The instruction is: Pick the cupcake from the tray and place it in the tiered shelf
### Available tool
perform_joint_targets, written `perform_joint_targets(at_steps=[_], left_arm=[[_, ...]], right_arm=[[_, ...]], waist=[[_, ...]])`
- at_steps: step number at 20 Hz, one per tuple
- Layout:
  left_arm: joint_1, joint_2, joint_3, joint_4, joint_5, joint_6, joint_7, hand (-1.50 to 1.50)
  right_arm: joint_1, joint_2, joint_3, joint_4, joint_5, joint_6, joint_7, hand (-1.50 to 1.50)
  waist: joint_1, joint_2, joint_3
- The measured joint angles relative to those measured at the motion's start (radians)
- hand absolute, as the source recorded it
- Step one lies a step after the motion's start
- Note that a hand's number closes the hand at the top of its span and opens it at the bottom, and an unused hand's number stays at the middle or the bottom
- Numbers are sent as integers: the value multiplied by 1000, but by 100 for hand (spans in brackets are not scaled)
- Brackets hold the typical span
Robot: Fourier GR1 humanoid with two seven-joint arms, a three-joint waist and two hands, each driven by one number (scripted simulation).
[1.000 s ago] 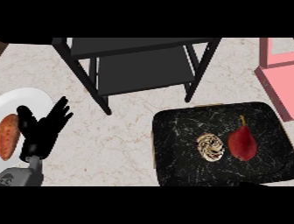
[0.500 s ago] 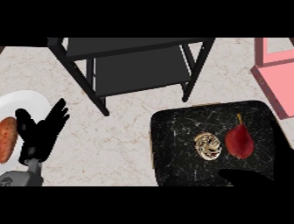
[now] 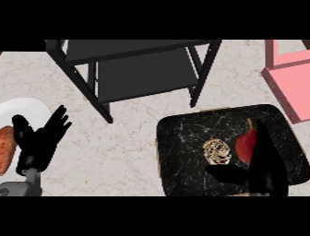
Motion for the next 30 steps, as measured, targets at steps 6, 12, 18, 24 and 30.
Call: perform_joint_targets(at_steps=[6, 12, 18, 24, 30], left_arm=[[0, -2, 8, 5, -2, 0, 5, 0], [6, -24, 4, -4, -16, 14, 1, 0], [-1, -10, 25, 7, -5, -15, 11, 0], [3, -25, 30, 11, -18, -16, -11, 0], [-3, -34, 27, 10, -27, -13, -3, 0]], right_arm=[[-39, 118, -25, 99, 115, 45, -3, -150], [-47, 152, -54, 144, 179, 81, -16, -150], [-59, 160, -56, 168, 203, 84, -30, -150], [-87, 162, -77, 236, 192, 58, -60, 150], [-102, 153, -56, 274, 123, 112, -120, 150]], waist=[[-7, -1, 2], [-11, -4, 3], [-12, -4, 2], [-12, -9, -2], [-9, -21, -17]])
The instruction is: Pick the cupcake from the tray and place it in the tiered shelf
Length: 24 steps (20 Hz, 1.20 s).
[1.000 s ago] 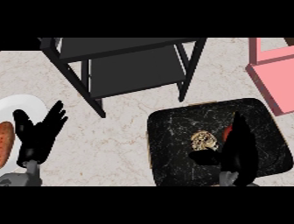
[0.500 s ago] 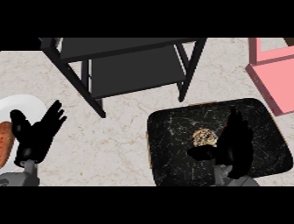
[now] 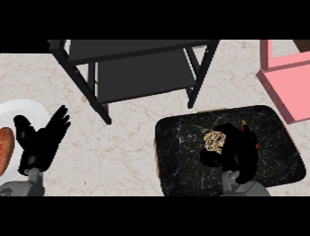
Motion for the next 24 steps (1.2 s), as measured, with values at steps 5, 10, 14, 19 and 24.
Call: perform_joint_targets(at_steps=[5, 10, 14, 19, 24], left_arm=[[4, 6, 9, -7, 5, -15, 14, 0], [-6, -5, 1, -14, -6, -12, 24, 0], [-39, -18, -20, -4, -13, -25, 21, 0], [-40, -20, -21, 7, -16, -27, 26, 0], [-20, -19, -13, 4, -23, -22, 20, 0]], right_arm=[[-51, -2, 31, 44, -25, -26, -18, 150], [-112, 0, 176, 77, -70, -51, -64, 150], [-199, 10, 376, 95, -188, 19, -156, 150], [-370, 14, 560, 49, -315, 0, -172, 150], [-568, 11, 630, -74, -326, -52, -82, 150]], waist=[[2, 1, 0], [16, 11, 9], [65, 28, 15], [62, 25, 18], [39, 15, 19]])
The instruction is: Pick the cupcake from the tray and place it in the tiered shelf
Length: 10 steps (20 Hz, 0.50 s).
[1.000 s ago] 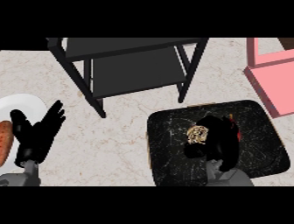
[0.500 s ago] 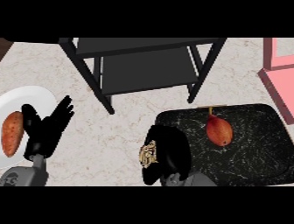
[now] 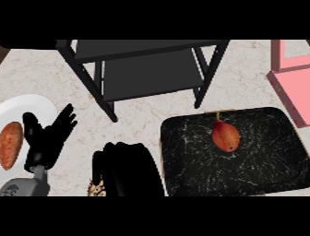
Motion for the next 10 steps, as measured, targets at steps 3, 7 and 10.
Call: perform_joint_targets(at_steps=[3, 7, 10], left_arm=[[11, 8, 15, 7, 7, -7, -6, 0], [20, 13, 26, 0, 9, -6, 0, 0], [21, 13, 31, 0, 5, -1, -1, 0]], right_arm=[[-105, -4, -32, -70, 22, 4, 48, 150], [-246, -8, -121, -121, 13, 35, 105, 150], [-354, -10, -210, -121, -11, 62, 132, 150]], waist=[[-16, -5, 1], [-27, -9, 0], [-32, -9, 0]])
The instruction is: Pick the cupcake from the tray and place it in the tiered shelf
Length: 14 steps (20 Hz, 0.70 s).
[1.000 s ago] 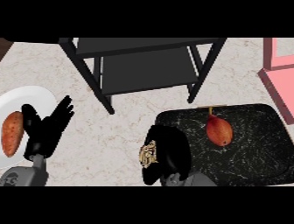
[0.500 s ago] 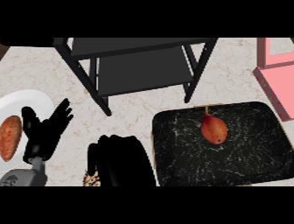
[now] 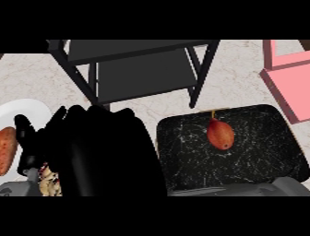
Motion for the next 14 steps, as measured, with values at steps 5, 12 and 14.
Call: perform_joint_targets(at_steps=[5, 12, 14], left_arm=[[3, -8, 1, -1, -6, 5, -9, 0], [11, -11, 2, -20, -10, 5, -7, 0], [12, -10, 5, -23, -8, 1, -6, 0]], right_arm=[[-154, 1, -159, 75, -45, 46, 9, 150], [-328, -7, -384, 231, -88, 97, -15, 150], [-376, -25, -447, 281, -103, 116, -33, 150]], waist=[[-5, 2, 0], [-7, 7, 0], [-6, 8, -1]])
